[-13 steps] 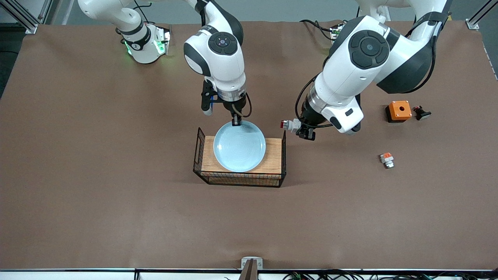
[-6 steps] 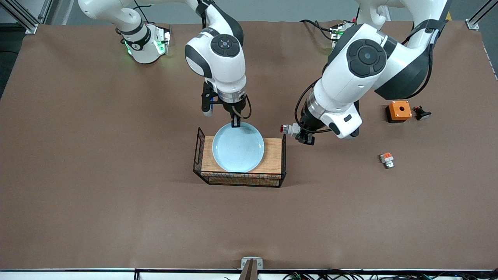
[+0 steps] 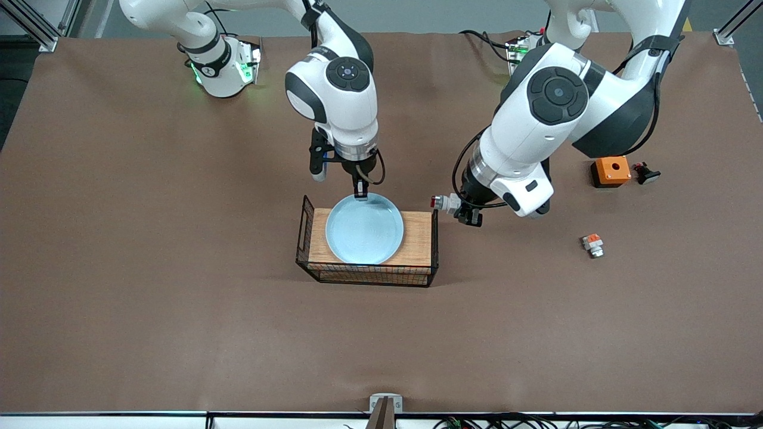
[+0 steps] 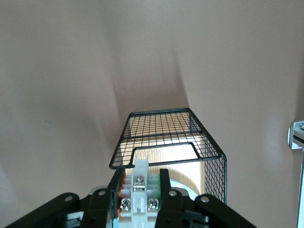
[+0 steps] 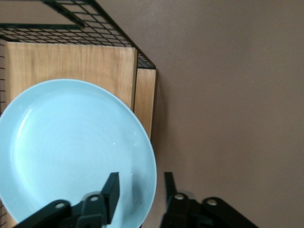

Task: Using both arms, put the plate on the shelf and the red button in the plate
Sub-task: 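Lower the plate onto the basket and open the right gripper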

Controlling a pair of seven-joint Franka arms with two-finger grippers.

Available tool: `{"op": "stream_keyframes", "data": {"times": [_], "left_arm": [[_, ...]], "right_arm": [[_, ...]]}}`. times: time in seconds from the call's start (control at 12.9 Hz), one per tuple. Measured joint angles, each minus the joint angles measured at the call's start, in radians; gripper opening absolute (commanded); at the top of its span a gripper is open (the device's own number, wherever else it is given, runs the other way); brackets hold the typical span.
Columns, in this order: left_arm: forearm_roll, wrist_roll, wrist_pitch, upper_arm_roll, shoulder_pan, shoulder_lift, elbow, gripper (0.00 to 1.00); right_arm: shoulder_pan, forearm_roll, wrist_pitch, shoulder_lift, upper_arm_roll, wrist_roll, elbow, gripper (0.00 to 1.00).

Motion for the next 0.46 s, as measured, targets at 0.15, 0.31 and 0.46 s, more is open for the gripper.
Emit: {"op": "stream_keyframes", "data": {"times": [0.15,0.31,0.46], "left_arm": [[0.0,-0.002,0.0,-0.001,-0.003,0.0,0.002,0.26],[0.0,-0.035,0.0,-0.002,-0.017,0.0,0.004,0.27],[0.0,-0.097,0.001,-0.002,-0.043,0.0,0.005,0.28]], "right_arm": [[-0.001,0.0,-0.009,0.0,-0.005,0.0,0.035,1.0],[-0.015,0.007,-0.075,-0.001,-0.009,-0.007,0.104,1.0],[-0.046,0.073,-0.156,-0.003,-0.011,-0.094,0.191,1.0]]}}
